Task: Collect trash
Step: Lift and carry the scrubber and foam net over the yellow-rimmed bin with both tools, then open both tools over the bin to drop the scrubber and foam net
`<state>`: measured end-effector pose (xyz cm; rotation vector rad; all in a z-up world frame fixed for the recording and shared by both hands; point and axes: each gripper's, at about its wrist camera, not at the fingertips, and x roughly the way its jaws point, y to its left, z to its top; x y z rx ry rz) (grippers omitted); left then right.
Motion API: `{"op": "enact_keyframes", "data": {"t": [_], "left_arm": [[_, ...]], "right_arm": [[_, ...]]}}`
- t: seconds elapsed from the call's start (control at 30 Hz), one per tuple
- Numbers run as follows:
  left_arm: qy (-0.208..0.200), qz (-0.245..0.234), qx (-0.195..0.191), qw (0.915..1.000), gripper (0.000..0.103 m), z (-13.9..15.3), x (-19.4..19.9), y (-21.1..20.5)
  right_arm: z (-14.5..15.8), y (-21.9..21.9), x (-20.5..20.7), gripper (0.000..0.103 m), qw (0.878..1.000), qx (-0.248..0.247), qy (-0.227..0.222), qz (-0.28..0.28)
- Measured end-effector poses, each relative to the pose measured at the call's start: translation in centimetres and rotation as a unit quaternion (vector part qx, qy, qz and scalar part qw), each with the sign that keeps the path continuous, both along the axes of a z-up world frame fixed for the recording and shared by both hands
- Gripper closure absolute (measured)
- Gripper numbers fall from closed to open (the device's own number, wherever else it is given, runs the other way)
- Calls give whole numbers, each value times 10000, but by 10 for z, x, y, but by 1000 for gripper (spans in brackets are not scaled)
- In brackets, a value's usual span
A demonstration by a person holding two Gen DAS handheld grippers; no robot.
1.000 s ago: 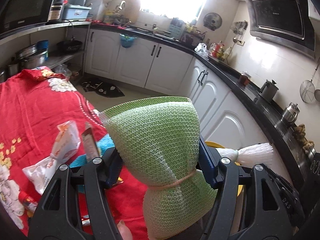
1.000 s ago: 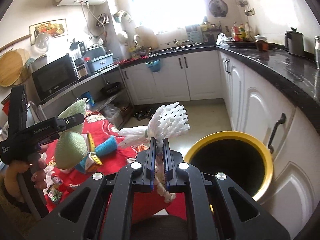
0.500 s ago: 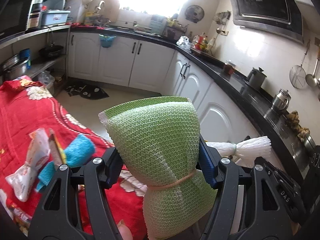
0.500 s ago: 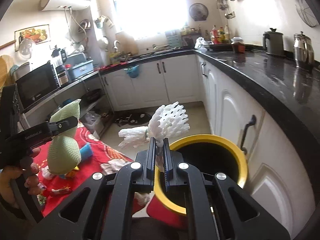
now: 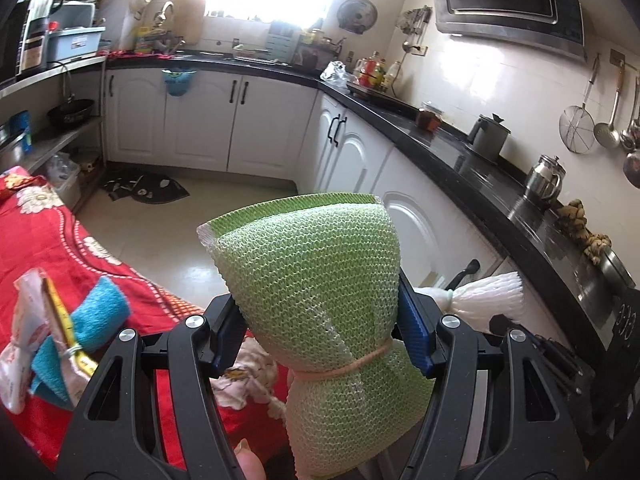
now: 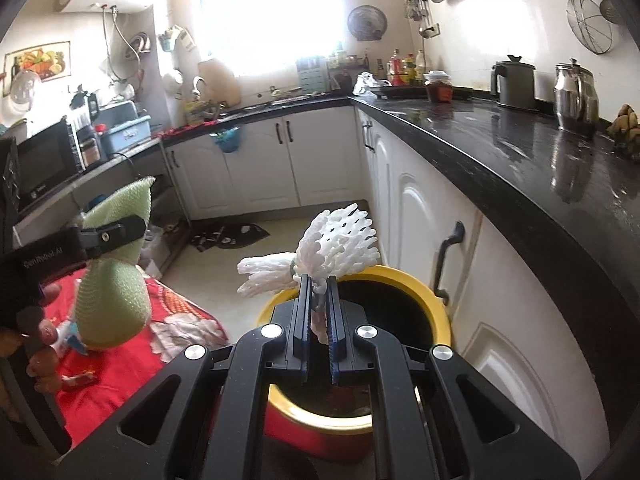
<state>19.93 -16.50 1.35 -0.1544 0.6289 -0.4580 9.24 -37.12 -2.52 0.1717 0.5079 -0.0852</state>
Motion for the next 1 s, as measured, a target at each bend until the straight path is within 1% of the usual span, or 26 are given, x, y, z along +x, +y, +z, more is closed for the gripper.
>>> {"op": "enact_keyframes", "data": {"t": [0.17,0.43,0.77,1.0], "left_arm": [[-12,-105,39,9999,46,-8,7,-17],[7,-271,94,9996,46,-22,23,-45],[185,-441,170,9987,46,-48,40,-74],[315,-505,211,9980,45,-63,50,-87]], "right_arm": [[-15,-3,3,96,9996,-141,160,-165],[-44,-12,14,96,9984,-139,466,-301],[-78,-19,22,96,9958,-176,810,-390],[-92,-19,26,95,9939,-160,1009,-415]]}}
